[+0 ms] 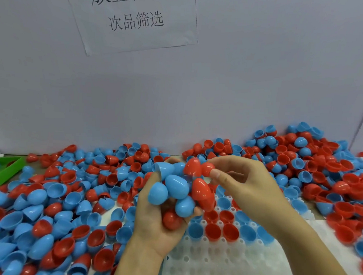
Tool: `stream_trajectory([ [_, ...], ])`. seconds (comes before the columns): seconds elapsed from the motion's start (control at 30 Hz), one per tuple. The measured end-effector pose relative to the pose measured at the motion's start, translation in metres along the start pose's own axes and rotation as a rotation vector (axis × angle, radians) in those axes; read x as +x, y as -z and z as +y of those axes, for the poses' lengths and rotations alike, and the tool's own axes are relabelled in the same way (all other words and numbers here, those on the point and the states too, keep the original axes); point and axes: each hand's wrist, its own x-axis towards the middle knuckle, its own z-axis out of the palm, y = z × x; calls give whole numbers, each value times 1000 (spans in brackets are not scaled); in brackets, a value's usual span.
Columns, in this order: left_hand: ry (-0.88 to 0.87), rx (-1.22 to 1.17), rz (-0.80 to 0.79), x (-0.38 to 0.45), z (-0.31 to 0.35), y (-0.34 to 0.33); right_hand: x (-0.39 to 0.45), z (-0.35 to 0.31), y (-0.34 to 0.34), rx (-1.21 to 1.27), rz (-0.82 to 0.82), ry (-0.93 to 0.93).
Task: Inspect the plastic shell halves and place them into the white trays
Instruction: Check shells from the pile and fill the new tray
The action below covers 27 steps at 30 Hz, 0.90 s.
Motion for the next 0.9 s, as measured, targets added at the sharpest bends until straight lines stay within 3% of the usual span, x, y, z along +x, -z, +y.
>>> stream_trajectory([
  [0.23, -11, -7, -41, 1, 3, -5, 0, -1, 2, 251, 120, -64],
  [0.57, -11, 213, -133, -2, 10, -9, -2, -11, 10, -24, 148, 54],
  [0.7, 36, 283, -183, -3, 7, -11, -1, -13, -10, 60, 179, 72],
  [0.9, 76, 201, -171, -3, 7, -9, -2, -13, -19, 174, 119, 42],
])
